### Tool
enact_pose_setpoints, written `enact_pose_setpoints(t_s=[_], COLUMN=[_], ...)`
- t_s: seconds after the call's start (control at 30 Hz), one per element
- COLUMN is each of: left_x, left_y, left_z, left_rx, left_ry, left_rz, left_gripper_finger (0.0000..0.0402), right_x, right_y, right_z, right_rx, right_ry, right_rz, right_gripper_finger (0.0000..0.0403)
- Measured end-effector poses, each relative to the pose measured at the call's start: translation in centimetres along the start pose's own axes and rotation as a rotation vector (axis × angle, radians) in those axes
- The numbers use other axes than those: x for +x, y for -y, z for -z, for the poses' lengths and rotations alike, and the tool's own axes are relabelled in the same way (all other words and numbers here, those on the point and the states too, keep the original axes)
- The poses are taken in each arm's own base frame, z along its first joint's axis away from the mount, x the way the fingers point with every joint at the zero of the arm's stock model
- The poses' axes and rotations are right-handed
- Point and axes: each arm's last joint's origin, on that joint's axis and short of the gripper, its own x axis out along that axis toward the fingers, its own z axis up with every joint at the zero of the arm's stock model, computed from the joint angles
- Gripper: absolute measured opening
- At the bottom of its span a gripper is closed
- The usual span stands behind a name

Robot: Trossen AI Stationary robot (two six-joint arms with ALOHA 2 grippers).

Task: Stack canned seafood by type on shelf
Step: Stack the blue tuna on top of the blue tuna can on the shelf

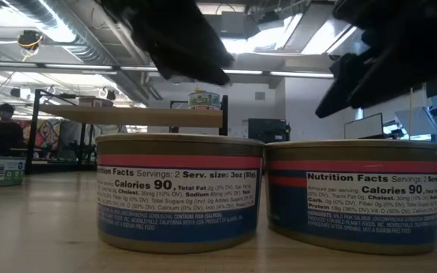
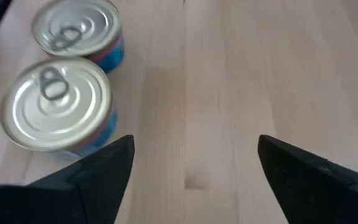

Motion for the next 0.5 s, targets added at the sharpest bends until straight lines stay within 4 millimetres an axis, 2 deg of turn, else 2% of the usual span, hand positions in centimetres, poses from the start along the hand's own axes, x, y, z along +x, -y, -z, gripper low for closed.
enact_pose_setpoints(t_s=[0.13,0.33,0.5], left_x=[2.3,4.9,6.6], left_y=[1.3,3.4,4.4], left_z=[1.1,0.8,1.0], left_rx=[-0.011,-0.015,0.033], left_ry=[-0.005,-0.017,-0.049], left_rz=[0.021,0.062,0.120], left_gripper_finger=[0.0204,0.0196,0.0194], right_x=[0.0,0.9,1.5], right_y=[-1.1,-2.5,-2.7], right_z=[0.2,1.1,1.6], right_rx=[-0.017,-0.049,-0.058], right_ry=[0.027,0.021,-0.003], right_rz=[-0.014,-0.018,-0.017], right_gripper_finger=[0.0340,0.0340,0.0340])
